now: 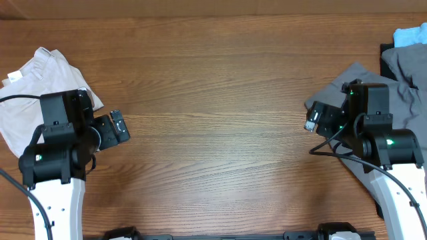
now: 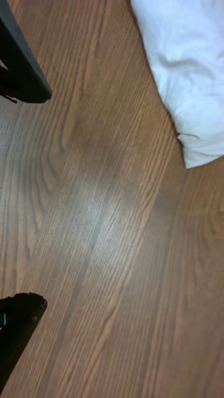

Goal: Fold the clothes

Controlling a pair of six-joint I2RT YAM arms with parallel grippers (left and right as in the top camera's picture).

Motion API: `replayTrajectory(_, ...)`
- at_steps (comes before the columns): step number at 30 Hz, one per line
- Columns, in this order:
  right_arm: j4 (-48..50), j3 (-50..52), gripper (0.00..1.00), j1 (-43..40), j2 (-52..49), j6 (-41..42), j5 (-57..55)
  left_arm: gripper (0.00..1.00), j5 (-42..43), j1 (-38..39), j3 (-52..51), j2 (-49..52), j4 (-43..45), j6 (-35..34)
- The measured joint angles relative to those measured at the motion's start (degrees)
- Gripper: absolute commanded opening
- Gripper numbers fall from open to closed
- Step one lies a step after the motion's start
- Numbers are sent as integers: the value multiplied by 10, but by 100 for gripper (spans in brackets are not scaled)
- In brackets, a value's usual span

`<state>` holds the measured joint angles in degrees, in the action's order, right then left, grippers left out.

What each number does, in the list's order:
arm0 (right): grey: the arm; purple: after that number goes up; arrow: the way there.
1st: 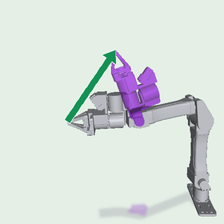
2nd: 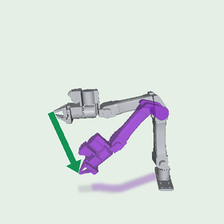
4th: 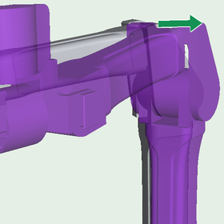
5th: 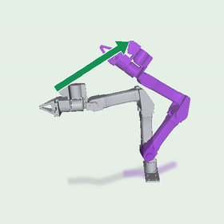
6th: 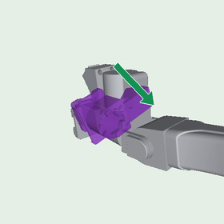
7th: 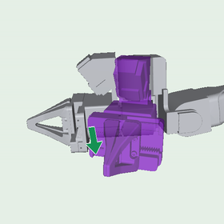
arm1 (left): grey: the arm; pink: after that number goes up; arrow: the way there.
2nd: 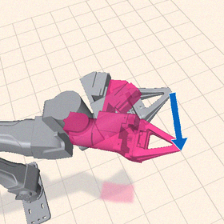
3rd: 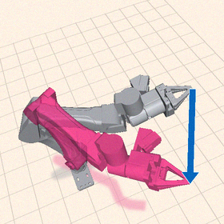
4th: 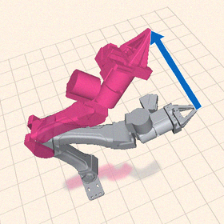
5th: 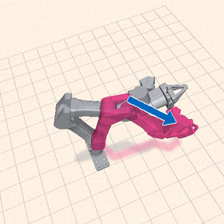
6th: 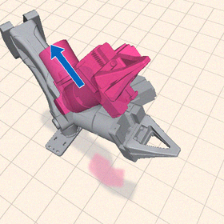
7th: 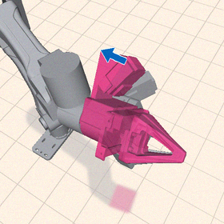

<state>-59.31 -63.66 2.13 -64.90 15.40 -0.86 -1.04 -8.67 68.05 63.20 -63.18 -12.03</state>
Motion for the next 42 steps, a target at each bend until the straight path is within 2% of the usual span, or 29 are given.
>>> replayTrajectory(6,139,45,100,2,55,-26,3,100,0,0,0,36,0,0)
replayTrajectory(17,471,384,100,2,396,-60,38,100,0,0,-2,108,0,0)
replayTrajectory(21,533,479,100,3,476,-62,49,100,0,0,-2,138,0,0)
replayTrajectory(31,555,560,100,5,635,-95,44,100,0,0,-2,187,0,0)
replayTrajectory(37,536,626,100,5,642,-106,38,100,0,0,-2,188,0,0)
replayTrajectory(42,543,626,100,5,641,-106,39,100,0,0,-2,188,0,0)
